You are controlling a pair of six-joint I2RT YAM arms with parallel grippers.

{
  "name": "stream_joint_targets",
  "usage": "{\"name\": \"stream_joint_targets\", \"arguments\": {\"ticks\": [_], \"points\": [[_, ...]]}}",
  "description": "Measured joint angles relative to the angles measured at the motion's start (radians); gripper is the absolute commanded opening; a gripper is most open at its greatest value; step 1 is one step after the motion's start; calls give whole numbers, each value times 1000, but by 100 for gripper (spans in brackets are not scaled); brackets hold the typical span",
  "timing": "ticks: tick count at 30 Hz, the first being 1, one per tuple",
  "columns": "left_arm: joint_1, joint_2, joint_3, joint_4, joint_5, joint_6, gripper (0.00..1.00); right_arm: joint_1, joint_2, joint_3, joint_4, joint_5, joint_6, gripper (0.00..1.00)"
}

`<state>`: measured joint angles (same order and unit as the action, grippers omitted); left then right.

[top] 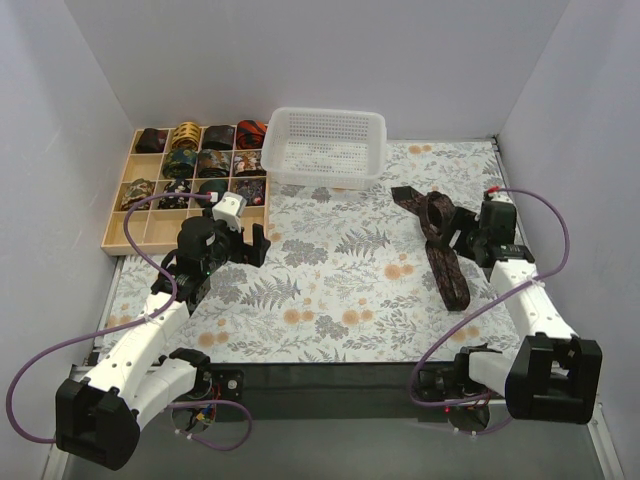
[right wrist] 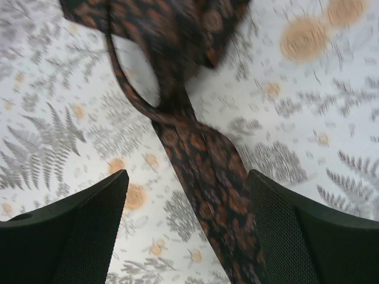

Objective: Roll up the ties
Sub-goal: Flatten the tie

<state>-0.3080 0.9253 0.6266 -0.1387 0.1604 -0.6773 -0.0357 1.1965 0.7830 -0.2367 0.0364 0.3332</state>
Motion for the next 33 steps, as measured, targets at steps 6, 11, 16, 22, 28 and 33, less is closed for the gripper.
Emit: {"name": "stream_joint_targets", "arguments": {"ticks": [6,11,16,22,28,33], "points": [[0,0,0,0,13,0,89,0,-100,-121,-163,79,11,78],[0,0,0,0,18,0,89,-2,-75,-132,-234,48,11,77],[0,-8,0,0,21,0,89,6,-23,-192,-239,-90,13,72],[0,-11,0,0,29,0,89,282,-19,-244,-128,-213,161,69],[0,-11,0,0,33,0,89,699,203,-122,69,-239,386,71],[0,-10,0,0,36,0,89,848,510,211,198,-247,421,71]]}}
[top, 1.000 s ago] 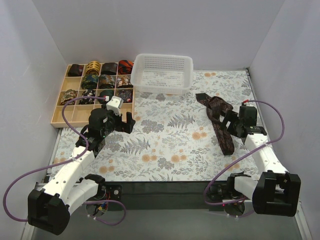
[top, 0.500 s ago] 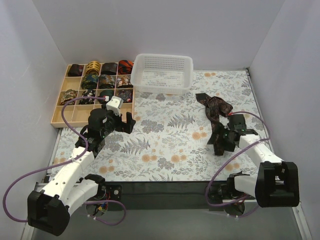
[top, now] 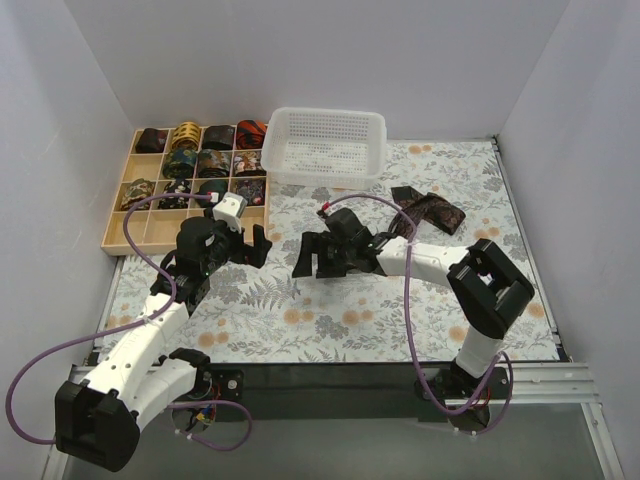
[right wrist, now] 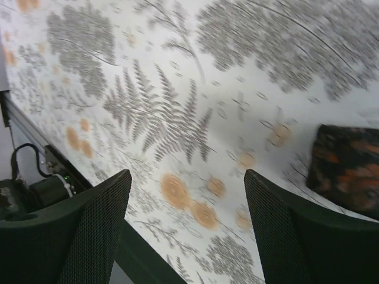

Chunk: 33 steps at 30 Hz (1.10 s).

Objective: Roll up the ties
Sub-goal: Flatten the tie

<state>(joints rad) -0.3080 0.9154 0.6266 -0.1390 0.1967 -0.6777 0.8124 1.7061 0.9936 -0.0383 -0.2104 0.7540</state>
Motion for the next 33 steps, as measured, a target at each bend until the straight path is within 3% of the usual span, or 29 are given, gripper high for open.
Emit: {"name": "stream_joint_targets", "arguments": {"ticks": [6,12,18,24,29,33], "points": [[0,12,-6,7,23,-40,89,21,18,85,2,14,-69,78],[-10,87,-60,60,109,-232,89,-25,-109,78,-127,99,-201,80],[-156,260,-56,141,107,-416,89,-265,-316,-24,-153,138,-289,80],[-336,484,53,186,-2,-554,84,-487,-393,-127,-169,165,-333,76],[-389,650,145,219,-86,-618,71,-607,-409,-190,-145,142,-342,71],[-408,737,193,229,-128,-640,68,-712,-394,-207,-88,98,-339,68]]}}
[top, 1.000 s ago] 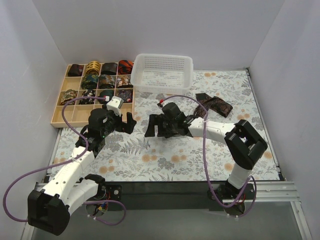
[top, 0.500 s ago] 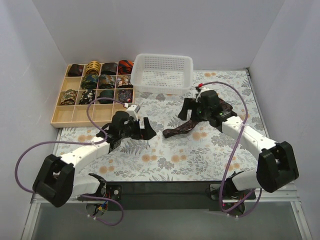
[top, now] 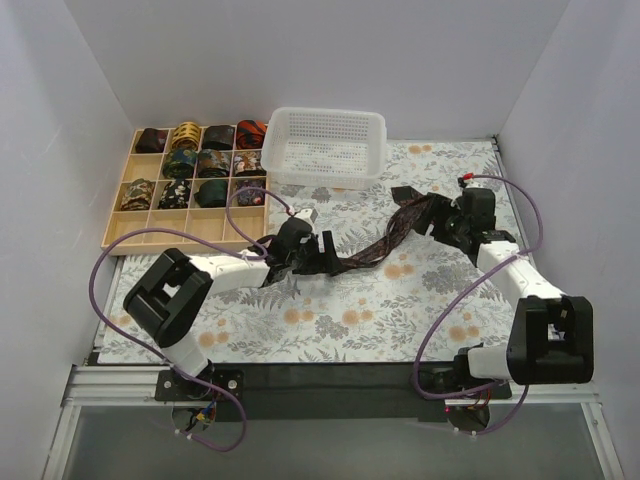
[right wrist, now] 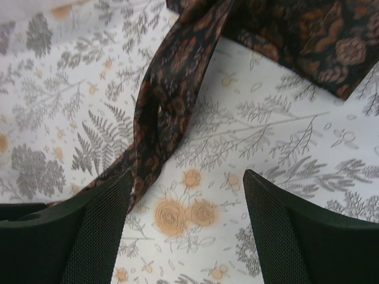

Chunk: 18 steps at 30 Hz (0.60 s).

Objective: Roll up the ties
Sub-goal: Flatten the tie

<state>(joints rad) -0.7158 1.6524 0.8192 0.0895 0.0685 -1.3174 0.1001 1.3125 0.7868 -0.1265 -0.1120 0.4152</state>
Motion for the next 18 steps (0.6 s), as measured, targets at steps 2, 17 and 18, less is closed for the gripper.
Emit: {"name": "stream_joint_targets", "arguments": {"ticks": [2,17,18], "points": [[-6,24,9,2,-13,-8,66,-43,20,0,52,-29,6,67],[-18,41,5,34,-84,-8,7,-216,224,0,352,-175,130,64],[-18,32,-2,32,-89,0,2,-230,226,-1,360,-171,132,64]]}}
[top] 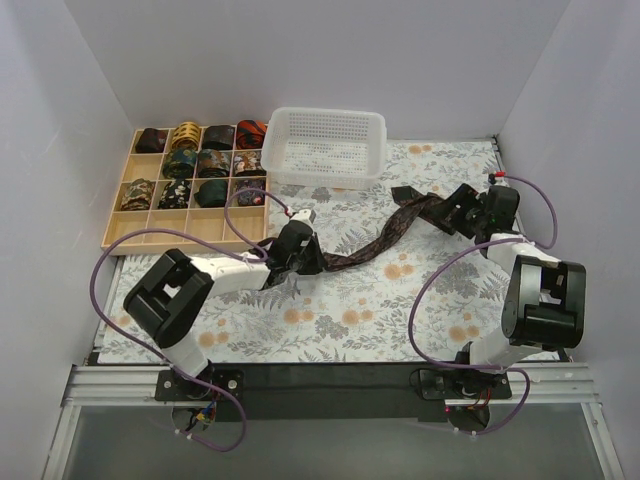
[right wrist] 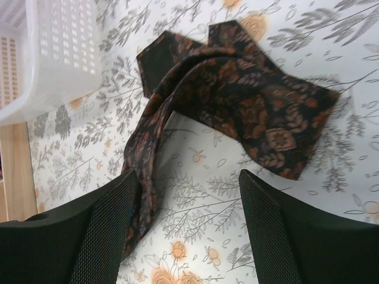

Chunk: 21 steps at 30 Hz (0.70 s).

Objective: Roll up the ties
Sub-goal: Flatten the tie

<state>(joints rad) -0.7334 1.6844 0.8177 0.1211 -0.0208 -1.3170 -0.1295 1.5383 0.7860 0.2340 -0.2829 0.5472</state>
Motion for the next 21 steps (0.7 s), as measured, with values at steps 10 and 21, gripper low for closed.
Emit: {"name": "stream_joint_targets", "arguments": {"ticks": [10,21], "points": [[-1,-216,-82,-70,-59,121,0,-26,0,-18,30,-16,1,67],[-9,-402,-218,-167,9,221,0,207,2,18,-51,159,53,72]]}}
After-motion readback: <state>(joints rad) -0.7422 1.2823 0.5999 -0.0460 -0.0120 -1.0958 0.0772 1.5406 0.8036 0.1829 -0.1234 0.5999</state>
